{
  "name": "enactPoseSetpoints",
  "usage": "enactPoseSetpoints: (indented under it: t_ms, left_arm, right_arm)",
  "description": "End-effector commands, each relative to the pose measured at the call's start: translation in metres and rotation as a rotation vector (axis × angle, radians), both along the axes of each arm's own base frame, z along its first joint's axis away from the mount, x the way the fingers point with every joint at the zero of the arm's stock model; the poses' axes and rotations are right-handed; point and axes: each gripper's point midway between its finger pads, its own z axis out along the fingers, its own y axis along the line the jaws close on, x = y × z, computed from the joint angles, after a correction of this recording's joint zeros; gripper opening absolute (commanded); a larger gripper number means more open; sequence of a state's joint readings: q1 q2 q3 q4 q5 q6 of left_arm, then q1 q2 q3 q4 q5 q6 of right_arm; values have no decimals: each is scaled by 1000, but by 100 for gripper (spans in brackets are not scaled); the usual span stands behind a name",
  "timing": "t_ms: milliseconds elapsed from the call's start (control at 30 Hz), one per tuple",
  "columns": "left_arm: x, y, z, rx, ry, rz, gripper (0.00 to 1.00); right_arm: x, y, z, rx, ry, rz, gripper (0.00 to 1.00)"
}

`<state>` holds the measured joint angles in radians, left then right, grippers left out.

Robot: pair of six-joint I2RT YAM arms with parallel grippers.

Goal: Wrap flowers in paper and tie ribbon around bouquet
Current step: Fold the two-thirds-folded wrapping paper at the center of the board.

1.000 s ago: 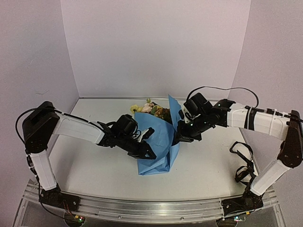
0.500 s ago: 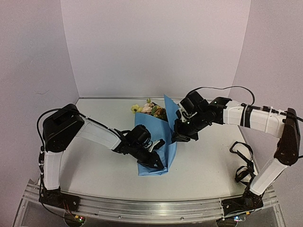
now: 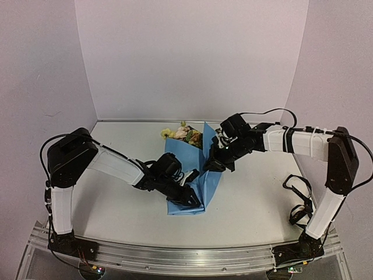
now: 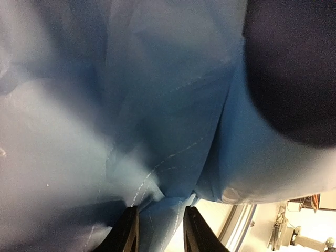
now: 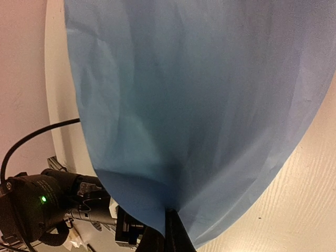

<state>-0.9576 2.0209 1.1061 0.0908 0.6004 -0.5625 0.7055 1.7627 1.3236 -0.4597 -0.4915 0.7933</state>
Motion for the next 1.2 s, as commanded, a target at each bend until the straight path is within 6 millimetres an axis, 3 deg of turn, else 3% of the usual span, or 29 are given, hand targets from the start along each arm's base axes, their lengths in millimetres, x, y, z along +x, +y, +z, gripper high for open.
enactPoseSetpoints:
  t_ms: [0,267,433,533,633,733,967,1167]
  left_arm:
    - [17,-1,45,-114,-52,50,31]
    - [21,13,57,-139,-51,89,31]
    - [31,47,67,-134,-59,189,32]
    - [42,79,57,-63,-62,305,29]
    - [50,111,34,45,-61,415,24]
    - [56,127,17,112,-67,474,19]
    - [64,114,-7,132,-27,462,12]
    - [64,96,-6,76,-2,414,11]
  right_arm:
    - [12,19,-2,102,9,-10,0]
    - [21,28,-17,121,58,-22,0]
    - [22,32,-24,123,84,-18,0]
    - [22,34,-25,127,95,-14,0]
    - [20,36,-26,126,111,-2,0]
    - [16,37,-28,114,126,15,0]
    - [-3,50,-25,80,146,119,0]
    - [-20,71,-27,62,205,240,0]
